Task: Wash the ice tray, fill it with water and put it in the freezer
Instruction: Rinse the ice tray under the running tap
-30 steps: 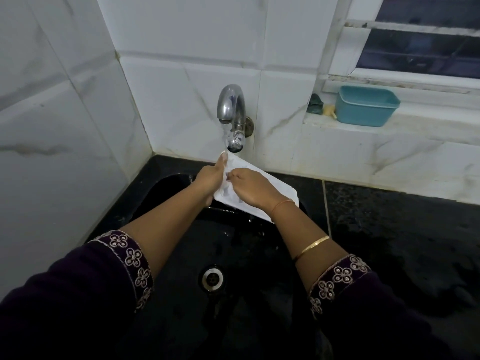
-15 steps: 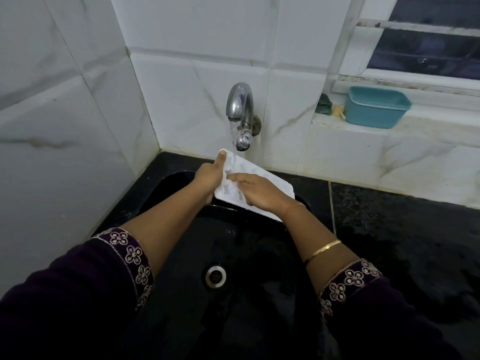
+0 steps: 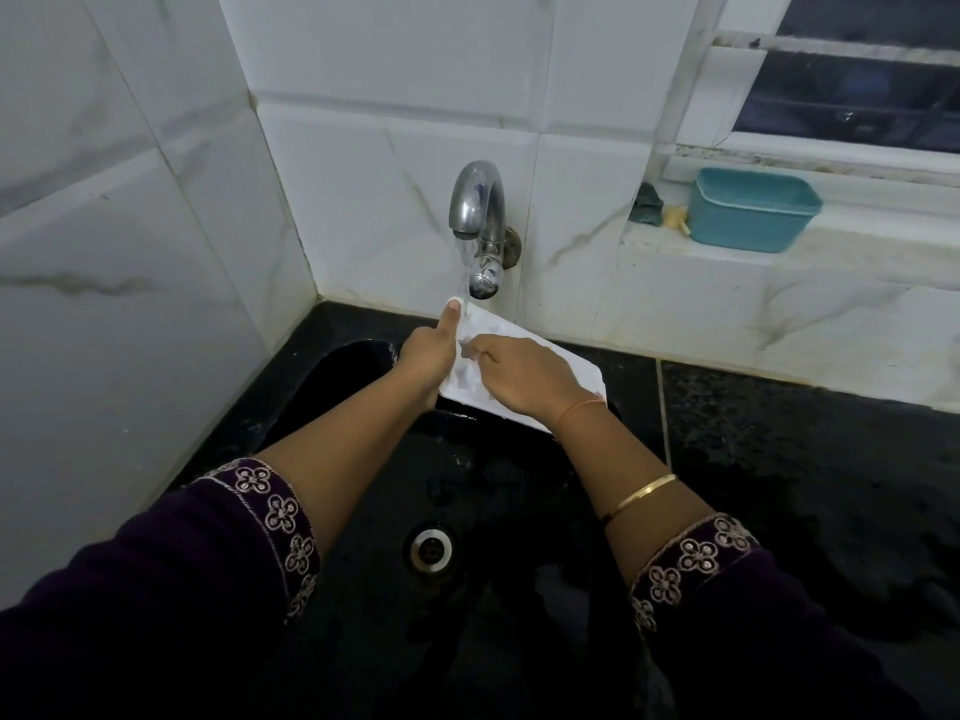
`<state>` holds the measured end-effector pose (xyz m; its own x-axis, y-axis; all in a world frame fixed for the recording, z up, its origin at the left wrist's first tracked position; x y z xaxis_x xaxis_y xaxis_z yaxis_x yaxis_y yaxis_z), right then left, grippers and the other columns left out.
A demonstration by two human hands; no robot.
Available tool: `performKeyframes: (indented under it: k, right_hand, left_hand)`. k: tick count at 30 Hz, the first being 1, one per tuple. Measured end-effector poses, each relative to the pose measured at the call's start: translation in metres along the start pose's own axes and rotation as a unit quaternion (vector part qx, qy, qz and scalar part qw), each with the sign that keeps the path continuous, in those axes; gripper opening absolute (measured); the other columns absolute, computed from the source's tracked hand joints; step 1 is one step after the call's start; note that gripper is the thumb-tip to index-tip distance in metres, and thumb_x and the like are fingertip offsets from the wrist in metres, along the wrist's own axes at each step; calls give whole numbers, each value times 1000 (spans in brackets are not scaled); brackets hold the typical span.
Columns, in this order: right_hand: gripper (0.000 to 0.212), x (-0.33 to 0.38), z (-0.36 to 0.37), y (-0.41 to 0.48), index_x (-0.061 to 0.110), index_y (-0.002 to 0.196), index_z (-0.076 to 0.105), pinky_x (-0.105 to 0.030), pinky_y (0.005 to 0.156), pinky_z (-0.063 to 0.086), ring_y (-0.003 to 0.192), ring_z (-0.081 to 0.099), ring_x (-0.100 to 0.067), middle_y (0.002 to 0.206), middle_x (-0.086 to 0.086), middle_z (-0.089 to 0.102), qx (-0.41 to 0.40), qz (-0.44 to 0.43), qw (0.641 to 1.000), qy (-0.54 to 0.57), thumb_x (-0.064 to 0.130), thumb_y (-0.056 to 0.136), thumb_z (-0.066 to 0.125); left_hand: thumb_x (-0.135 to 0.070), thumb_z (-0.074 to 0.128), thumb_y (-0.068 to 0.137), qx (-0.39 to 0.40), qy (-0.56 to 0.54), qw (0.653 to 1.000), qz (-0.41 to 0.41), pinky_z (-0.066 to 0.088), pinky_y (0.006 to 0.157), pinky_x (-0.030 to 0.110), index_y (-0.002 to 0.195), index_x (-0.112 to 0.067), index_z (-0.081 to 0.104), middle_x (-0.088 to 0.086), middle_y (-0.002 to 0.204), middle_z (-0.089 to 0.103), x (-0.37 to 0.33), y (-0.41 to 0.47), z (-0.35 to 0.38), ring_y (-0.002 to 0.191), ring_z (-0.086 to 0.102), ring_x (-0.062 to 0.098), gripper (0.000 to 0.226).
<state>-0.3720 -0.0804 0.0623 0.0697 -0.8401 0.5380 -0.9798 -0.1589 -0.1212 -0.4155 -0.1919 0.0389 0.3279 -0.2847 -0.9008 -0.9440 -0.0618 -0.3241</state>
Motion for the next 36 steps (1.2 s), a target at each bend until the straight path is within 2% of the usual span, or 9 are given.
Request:
performKeyframes:
  k: [4,7,12,17,20,22,26,31,36]
  right_hand:
    - [43,7,5,-4,20,137,47,-16,88,39,93,53,-2,138,6,52,13,-16,990,139,17,100,27]
    - [42,1,3,-9,21,136,48,-4,56,35,61,37,8,94,20,58,45,1,982,184,13,100,28]
    - [43,-6,3,-4,35,135,46,-33,104,38,127,47,-16,144,11,46,35,-19,999,2,23,99,25]
    - [41,0,3,-5,36,134,45,-39,92,44,117,53,-28,133,-1,57,-42,-28,995,-85,29,100,24]
    - [40,4,13,-1,24,135,47,-28,99,40,119,53,-16,131,5,57,-9,-33,997,67,23,101,26]
    - [39,3,16,-4,19,136,48,-9,78,36,87,51,6,105,19,60,30,-14,983,180,19,102,28]
    - [38,3,13,-6,23,130,54,-14,80,37,90,52,0,120,9,59,37,-27,988,150,18,100,30]
    - [29,-11,-8,-1,16,92,61,-27,55,32,57,43,-12,63,5,49,-159,18,955,249,11,94,33]
    - [29,-13,8,-2,18,92,62,-21,60,34,59,41,-4,65,13,46,-74,30,964,253,10,95,34]
  left_hand:
    - [-60,34,93,-7,-13,1000,10,49,96,41,115,-3,60,13,115,64,-3,2,-4,104,62,27,67]
    - [-60,34,93,-12,-6,1000,3,51,91,38,115,-1,60,11,111,65,0,2,-6,100,63,26,68]
    - [-62,34,93,-15,5,1000,-9,52,88,36,115,-2,60,12,108,65,5,1,-3,97,63,26,70]
    - [-61,32,94,-10,1,1000,1,50,86,33,114,-3,59,9,107,63,-1,0,-3,97,61,24,67]
    - [-60,31,95,-21,11,1000,4,47,84,32,116,-2,59,9,109,62,0,1,-8,96,58,22,68]
    - [-59,31,95,-29,13,1000,0,47,77,29,113,-2,59,7,99,62,3,0,-10,85,58,19,66]
    - [-59,30,95,-43,28,999,-10,43,64,26,113,-2,57,1,86,56,8,-2,-12,73,53,15,66]
    - [-60,29,95,-85,26,996,-18,42,72,31,116,0,57,1,82,52,13,-2,-22,68,49,14,69]
    - [-60,31,94,-107,12,994,-27,48,79,35,110,-3,58,0,76,50,19,-2,-33,71,52,17,66]
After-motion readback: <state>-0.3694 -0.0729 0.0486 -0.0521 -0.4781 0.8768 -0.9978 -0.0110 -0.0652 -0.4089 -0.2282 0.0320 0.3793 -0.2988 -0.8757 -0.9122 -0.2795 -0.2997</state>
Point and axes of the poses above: each hand's wrist, its own y-axis towards the middle knuckle, its own z-axis out of the palm, x = y × z, the point moved 4 cm from there along y, towards the middle knuckle
